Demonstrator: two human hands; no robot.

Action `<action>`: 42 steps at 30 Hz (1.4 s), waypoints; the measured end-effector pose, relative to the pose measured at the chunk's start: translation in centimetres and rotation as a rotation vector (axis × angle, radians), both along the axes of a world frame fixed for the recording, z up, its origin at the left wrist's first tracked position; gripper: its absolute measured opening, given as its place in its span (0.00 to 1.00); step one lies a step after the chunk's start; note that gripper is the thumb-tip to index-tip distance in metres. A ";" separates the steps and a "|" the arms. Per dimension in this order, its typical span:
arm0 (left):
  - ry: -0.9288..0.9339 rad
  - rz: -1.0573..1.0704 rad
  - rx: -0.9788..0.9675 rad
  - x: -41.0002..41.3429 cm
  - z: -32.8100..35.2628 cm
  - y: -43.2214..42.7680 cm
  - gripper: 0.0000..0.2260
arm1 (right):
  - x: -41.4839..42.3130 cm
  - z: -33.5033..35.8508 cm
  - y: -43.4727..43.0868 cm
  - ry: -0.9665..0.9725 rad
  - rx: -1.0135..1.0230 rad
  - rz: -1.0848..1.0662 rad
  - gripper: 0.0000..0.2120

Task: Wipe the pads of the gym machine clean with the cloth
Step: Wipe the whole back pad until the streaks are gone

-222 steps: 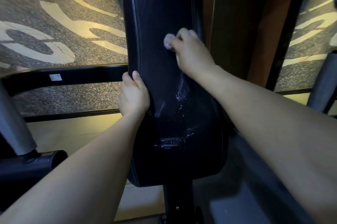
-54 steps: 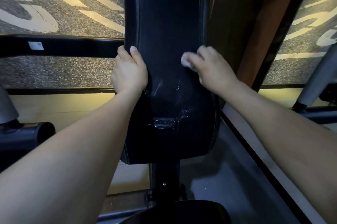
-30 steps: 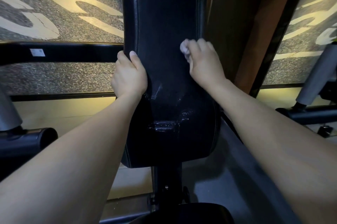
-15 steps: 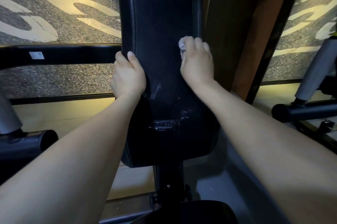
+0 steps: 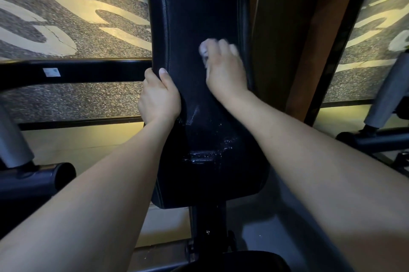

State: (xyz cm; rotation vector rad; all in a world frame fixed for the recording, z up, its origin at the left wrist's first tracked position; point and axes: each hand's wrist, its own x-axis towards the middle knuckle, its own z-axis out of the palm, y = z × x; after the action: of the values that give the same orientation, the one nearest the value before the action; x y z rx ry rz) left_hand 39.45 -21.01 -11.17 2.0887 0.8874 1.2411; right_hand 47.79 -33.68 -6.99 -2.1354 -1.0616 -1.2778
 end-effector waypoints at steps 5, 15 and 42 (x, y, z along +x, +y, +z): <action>-0.002 0.004 0.010 0.0 0.0 0.0 0.24 | 1.1 0.5 -1.0 -0.274 -0.403 0.132 0.11; 0.000 0.007 0.001 0.1 0.0 0.2 0.24 | -1.2 0.7 2.1 -0.216 -0.352 0.176 0.07; 0.068 -0.123 -0.176 -5.3 -5.6 0.6 0.27 | 3.4 -7.8 -10.4 0.080 -0.040 0.047 0.19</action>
State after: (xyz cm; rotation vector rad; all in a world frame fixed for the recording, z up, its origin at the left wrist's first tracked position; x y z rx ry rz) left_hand 34.19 -20.40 -16.78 2.0223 0.8516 0.9979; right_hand 51.19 -44.09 -14.76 -2.1588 -1.1058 -1.1495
